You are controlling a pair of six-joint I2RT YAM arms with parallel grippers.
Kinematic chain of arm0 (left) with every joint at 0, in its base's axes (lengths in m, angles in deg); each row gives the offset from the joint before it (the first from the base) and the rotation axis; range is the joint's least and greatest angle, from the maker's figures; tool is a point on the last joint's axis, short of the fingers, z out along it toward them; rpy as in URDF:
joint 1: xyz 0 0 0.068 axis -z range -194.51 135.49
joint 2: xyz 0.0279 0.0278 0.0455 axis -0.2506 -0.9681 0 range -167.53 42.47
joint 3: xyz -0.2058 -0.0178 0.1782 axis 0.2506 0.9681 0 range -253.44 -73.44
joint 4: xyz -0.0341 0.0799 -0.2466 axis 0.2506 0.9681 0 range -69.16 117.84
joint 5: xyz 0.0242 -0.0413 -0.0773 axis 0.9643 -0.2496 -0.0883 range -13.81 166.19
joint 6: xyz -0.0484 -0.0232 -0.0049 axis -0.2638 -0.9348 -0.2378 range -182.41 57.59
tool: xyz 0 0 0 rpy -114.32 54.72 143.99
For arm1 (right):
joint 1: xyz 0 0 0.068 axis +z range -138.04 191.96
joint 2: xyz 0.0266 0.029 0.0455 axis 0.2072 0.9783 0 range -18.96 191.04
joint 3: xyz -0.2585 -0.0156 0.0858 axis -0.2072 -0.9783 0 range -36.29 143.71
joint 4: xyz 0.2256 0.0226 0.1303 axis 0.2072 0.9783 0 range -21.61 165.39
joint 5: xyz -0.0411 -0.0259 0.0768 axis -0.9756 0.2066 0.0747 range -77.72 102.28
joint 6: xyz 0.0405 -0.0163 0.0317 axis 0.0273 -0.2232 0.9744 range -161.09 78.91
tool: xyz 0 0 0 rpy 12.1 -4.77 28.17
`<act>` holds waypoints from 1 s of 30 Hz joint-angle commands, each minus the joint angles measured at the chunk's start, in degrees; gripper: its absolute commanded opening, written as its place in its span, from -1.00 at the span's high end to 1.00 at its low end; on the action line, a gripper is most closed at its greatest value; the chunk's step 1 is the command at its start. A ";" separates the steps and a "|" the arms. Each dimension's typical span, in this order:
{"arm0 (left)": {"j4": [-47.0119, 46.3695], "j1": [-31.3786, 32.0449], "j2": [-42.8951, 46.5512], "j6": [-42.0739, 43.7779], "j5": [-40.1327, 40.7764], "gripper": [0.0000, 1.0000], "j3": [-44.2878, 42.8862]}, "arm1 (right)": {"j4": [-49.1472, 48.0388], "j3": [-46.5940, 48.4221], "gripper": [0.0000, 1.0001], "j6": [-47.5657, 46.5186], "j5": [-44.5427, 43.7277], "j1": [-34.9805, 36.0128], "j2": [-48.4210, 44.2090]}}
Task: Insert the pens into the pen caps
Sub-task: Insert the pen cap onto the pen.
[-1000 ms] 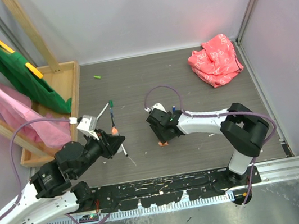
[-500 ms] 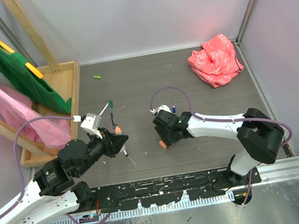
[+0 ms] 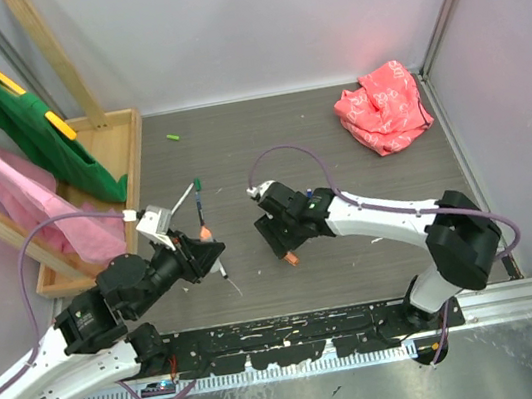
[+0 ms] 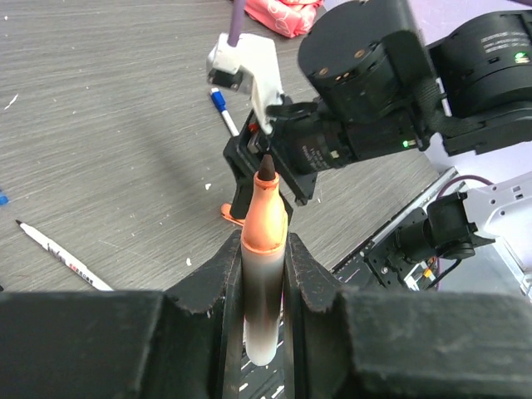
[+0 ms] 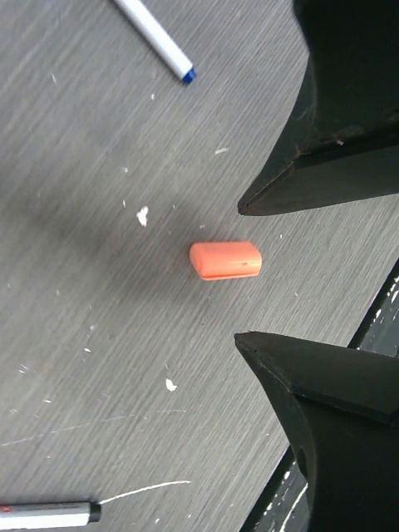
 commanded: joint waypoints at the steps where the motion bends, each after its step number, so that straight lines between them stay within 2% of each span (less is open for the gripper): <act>1: -2.38 -0.25 0.94 -0.66 0.97 1.00 0.00 | 0.20 2.65 -0.27 -3.02 4.37 0.74 2.76; 16: -1.79 -0.25 1.87 -0.58 1.72 1.00 0.49 | 5.84 7.24 -0.11 -5.69 -2.59 3.14 11.96; 30: -1.40 -0.25 2.30 -0.51 2.11 1.00 0.68 | 6.11 8.84 0.18 -5.89 -4.54 4.57 17.05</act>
